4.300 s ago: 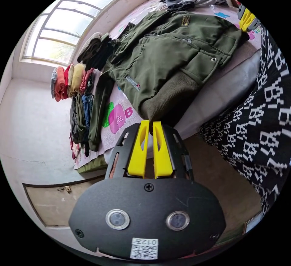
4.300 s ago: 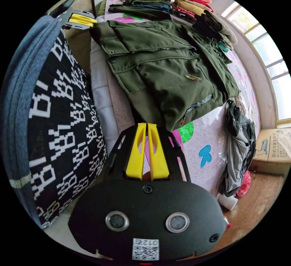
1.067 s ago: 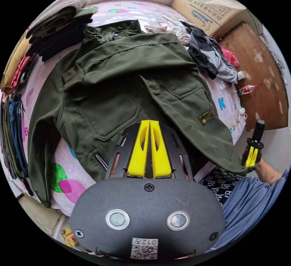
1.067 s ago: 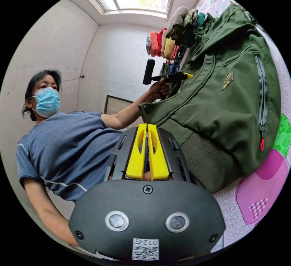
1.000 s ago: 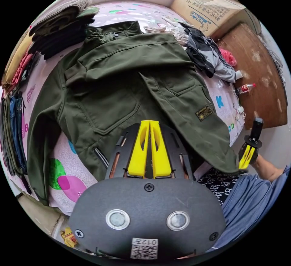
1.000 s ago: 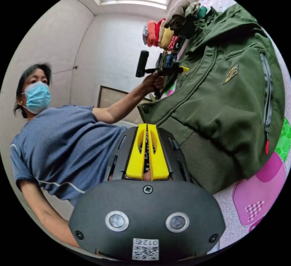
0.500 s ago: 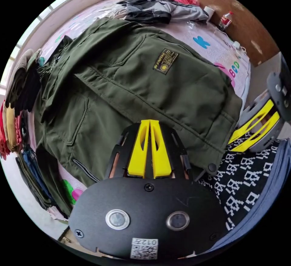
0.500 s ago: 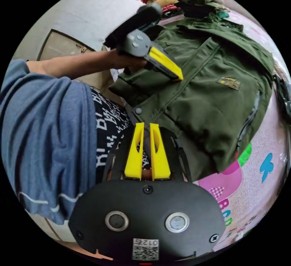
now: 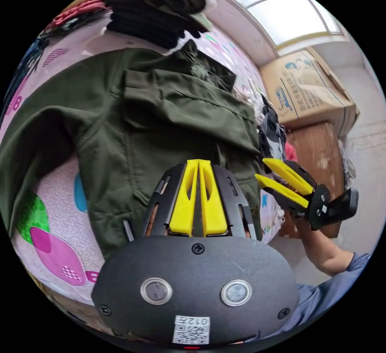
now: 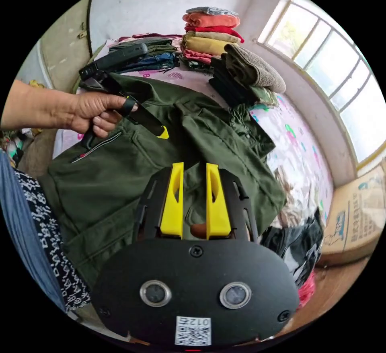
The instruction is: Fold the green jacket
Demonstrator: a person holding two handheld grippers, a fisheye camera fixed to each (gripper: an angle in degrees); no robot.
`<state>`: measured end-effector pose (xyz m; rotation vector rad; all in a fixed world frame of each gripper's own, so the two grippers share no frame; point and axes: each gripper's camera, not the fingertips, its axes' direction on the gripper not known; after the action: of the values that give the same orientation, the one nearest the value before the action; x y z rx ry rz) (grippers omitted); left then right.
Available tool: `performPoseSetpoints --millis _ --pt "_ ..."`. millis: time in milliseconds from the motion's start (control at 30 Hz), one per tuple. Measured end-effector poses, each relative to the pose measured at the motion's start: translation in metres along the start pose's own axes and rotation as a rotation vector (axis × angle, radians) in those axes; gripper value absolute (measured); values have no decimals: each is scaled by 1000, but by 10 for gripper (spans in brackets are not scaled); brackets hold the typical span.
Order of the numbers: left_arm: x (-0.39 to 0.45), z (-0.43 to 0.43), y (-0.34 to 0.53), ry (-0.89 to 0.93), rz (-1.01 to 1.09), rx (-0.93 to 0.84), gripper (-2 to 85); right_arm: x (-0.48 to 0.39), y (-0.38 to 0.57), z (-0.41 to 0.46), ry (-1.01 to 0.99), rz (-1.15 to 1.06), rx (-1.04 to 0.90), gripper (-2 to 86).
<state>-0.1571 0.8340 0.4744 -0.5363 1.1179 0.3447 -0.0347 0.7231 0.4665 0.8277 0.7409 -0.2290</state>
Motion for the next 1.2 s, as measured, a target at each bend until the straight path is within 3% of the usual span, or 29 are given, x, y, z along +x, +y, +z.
performPoseSetpoints --millis 133,400,467,567,633,667,767,833,933,1033,1200 --pt "-30 -13 -19 -60 -18 25 3 -23 -75 71 7 -185 -22 90" --pt "-70 -22 -31 -96 -53 48 3 -16 -142 160 -111 -160 -103 49" --pt "-71 -24 -38 -98 -38 54 3 8 -142 157 -156 -26 -50 36" --pt "-67 -25 -53 -82 -7 79 4 80 -119 135 -290 396 108 27" --pt "-60 -24 -68 -63 21 94 4 144 -63 112 -369 796 285 24" --pt "-58 -23 -71 -61 30 98 4 158 -46 108 -370 878 320 24" --pt "-46 -18 -90 -45 76 104 3 208 33 96 -266 1123 381 25" --pt "-35 -8 -105 -52 123 88 3 237 75 103 -146 1180 281 28" --pt "-18 11 -127 -109 197 60 4 264 90 136 -100 1111 20 43" --pt "4 37 -155 -169 303 25 4 272 92 148 -21 1051 -119 63" --pt "31 79 -200 -293 425 -17 3 257 82 112 187 1001 -13 47"
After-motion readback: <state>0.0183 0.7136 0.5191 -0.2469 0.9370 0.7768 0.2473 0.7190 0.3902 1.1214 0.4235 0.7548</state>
